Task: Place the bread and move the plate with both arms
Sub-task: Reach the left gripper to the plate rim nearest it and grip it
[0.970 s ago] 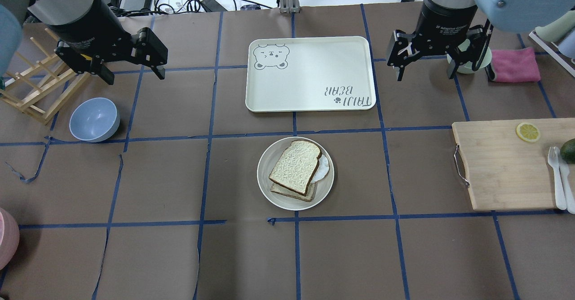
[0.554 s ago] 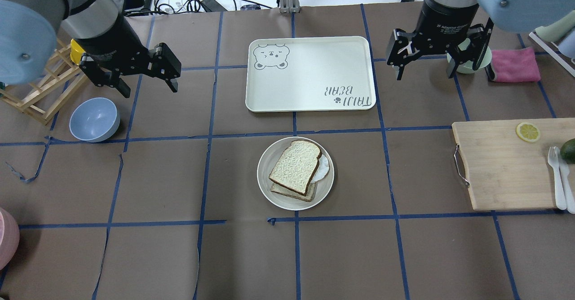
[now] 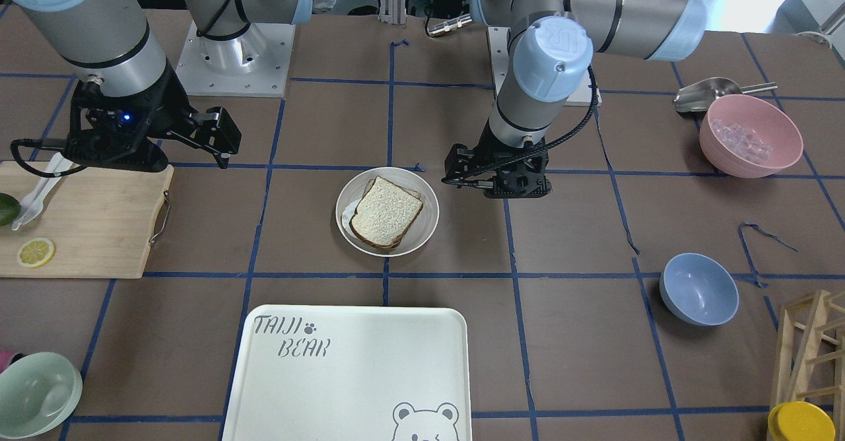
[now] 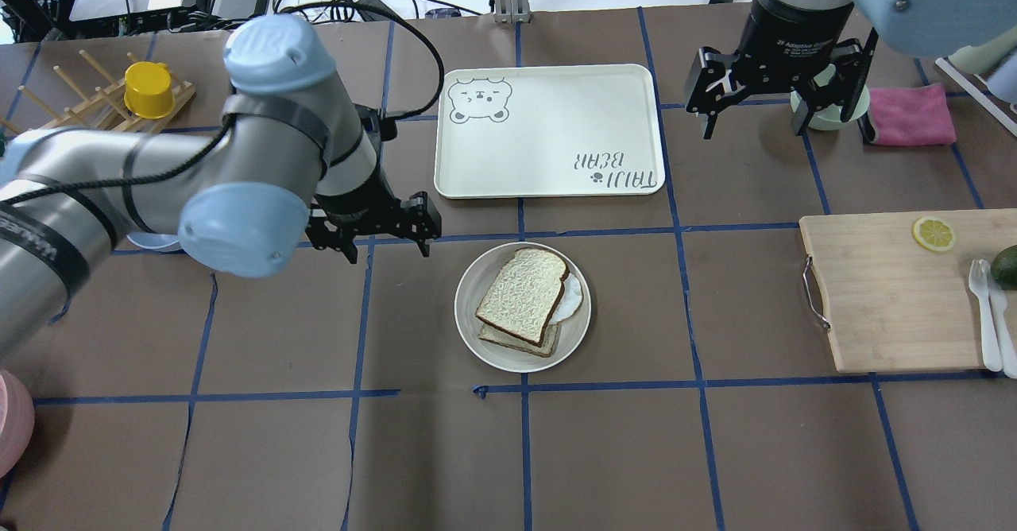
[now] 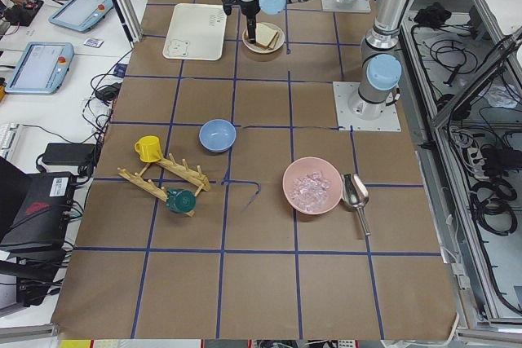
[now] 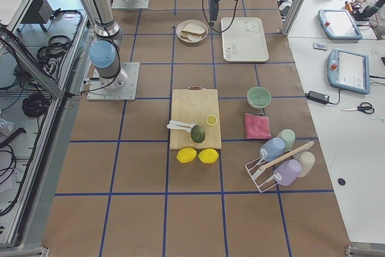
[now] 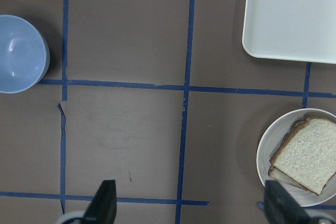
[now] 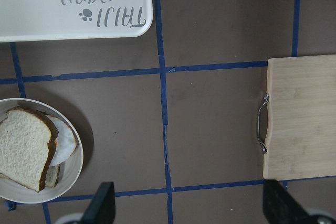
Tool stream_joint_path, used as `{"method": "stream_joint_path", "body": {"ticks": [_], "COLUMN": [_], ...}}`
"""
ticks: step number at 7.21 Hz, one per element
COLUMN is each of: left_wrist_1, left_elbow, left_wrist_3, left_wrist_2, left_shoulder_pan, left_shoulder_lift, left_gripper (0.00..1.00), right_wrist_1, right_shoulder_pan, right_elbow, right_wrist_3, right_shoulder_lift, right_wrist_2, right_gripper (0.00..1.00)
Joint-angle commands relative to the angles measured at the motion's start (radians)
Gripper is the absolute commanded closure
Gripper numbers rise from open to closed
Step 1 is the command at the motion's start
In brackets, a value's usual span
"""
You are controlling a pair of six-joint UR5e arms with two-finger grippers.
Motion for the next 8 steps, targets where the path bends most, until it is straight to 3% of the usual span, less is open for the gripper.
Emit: {"method": "stream_joint_path", "body": {"ticks": [1, 7, 8], "left_wrist_1": [0.176, 0.265, 0.296], "left_elbow": [-0.161, -0.168, -0.168], "left_wrist_3": [-0.22, -0.302, -0.302], "left_wrist_2": [-0.023, -0.096, -0.098], "left_shoulder_pan": [-0.057, -0.057, -0.057], "left_shoulder_lift": [-0.016, -0.122, -0.146], "left_gripper": [0.01, 0.14, 0.23], "right_wrist_1": [0.012, 0.025, 0.027], "right_shoulder_pan": [0.001, 0.003, 0.003], "right_elbow": [-0.004, 0.001, 0.001], "right_wrist_3": [0.005, 0.005, 0.005], "right_shoulder_lift": [-0.008, -0.025, -0.025], "right_wrist_2": [0.007, 0.018, 0.018], "right_gripper": [0.0, 0.0, 0.0]}}
